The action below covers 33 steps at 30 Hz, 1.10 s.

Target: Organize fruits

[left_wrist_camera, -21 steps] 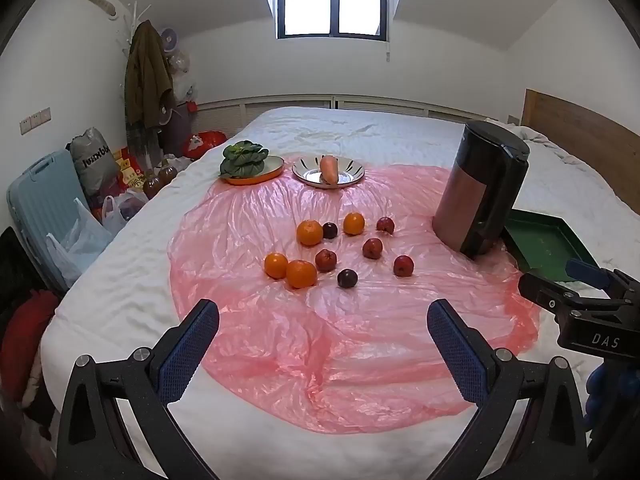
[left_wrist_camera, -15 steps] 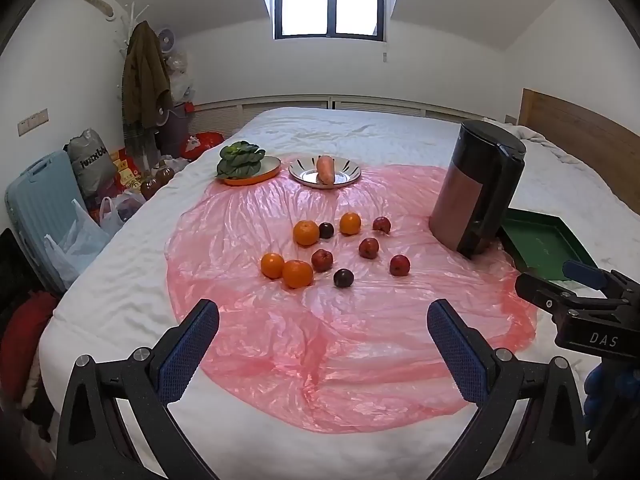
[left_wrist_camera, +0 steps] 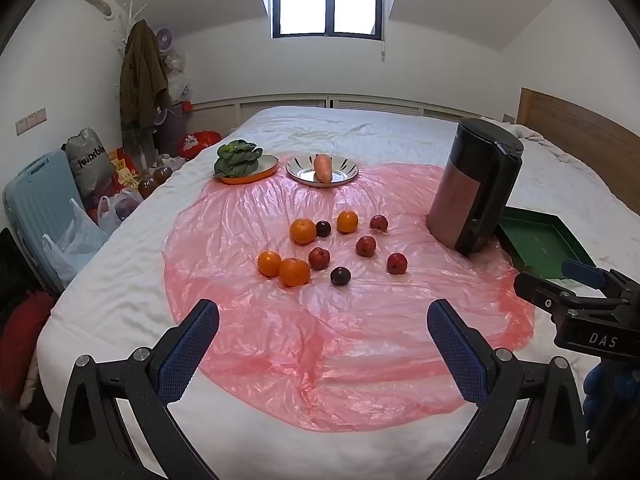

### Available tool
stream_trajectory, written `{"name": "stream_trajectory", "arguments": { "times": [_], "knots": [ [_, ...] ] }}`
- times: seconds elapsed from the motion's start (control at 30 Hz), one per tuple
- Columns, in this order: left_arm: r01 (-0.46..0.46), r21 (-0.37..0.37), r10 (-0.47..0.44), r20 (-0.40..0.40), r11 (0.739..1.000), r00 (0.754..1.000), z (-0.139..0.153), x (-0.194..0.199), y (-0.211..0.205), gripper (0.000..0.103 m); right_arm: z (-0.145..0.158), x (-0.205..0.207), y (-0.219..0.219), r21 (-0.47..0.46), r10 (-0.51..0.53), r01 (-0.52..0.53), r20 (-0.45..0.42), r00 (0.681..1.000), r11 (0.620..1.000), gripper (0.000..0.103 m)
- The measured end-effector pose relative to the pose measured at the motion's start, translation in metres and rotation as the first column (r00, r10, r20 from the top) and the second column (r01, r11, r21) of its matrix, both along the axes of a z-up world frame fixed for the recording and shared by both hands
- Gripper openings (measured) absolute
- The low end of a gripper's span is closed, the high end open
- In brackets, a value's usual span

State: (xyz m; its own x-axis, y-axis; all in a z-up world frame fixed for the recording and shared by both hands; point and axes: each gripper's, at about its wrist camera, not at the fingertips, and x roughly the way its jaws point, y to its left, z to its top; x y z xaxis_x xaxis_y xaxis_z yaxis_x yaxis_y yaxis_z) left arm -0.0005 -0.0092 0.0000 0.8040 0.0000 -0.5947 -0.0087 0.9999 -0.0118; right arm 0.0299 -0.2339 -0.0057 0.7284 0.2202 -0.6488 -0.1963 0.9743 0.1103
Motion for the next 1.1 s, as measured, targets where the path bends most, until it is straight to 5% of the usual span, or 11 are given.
{"name": "stream_trajectory", "arguments": {
  "times": [1.1],
  "knots": [
    [0.002, -0.01, -0.002, -0.002, 1.0, 1.0, -0.0046, -0.001, 0.0033, 0.102, -0.0015, 0.0, -0.0042, -0.007, -0.01, 0.01, -0.003, 1.0, 1.0, 0.103]
  ]
}}
